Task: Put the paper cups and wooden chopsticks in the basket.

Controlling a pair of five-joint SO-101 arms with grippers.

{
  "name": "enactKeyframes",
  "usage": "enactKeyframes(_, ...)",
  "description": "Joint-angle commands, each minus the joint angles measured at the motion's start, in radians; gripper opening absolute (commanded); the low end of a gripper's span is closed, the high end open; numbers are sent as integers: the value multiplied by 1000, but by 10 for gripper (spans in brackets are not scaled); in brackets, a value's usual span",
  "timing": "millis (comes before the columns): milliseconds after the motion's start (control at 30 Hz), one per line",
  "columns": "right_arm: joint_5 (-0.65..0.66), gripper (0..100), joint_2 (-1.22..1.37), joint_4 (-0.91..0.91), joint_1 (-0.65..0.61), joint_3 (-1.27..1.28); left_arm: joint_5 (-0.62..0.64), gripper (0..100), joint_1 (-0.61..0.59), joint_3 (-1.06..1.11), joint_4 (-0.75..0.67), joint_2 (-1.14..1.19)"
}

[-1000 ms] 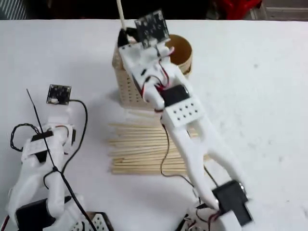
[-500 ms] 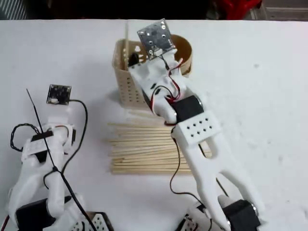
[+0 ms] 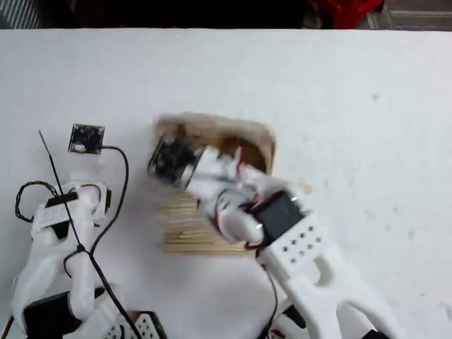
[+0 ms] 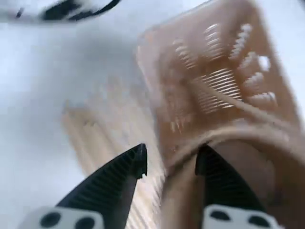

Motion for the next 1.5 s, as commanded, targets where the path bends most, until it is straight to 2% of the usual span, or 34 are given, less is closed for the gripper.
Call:
enactKeyframes(0,77,170,-28,-79,-35,150,-12,101,16,-3,-23,-25)
enactKeyframes(133,69,170,-19,-177,94,94,-12,101,16,-3,-23,-25)
enactKeyframes(233,55,170,4,-186,216,-54,-12,101,16,-3,-23,-25)
enactKeyframes(333,54,170,110,-180,277,-207,-12,101,16,-3,-23,-25)
enactKeyframes(600,49,170,490,-160,308,-520,-12,101,16,-3,-23,-25)
enactKeyframes(900,44,170,549,-18,321,-772,-12,101,16,-3,-23,-25)
enactKeyframes(1200,-110,170,550,160,329,-1028,-12,101,16,-3,-23,-25)
enactKeyframes(1367,-244,170,591,145,458,-1094,-12,101,16,-3,-23,-25)
enactKeyframes(1467,-262,191,665,127,495,-1117,-12,101,16,-3,-23,-25)
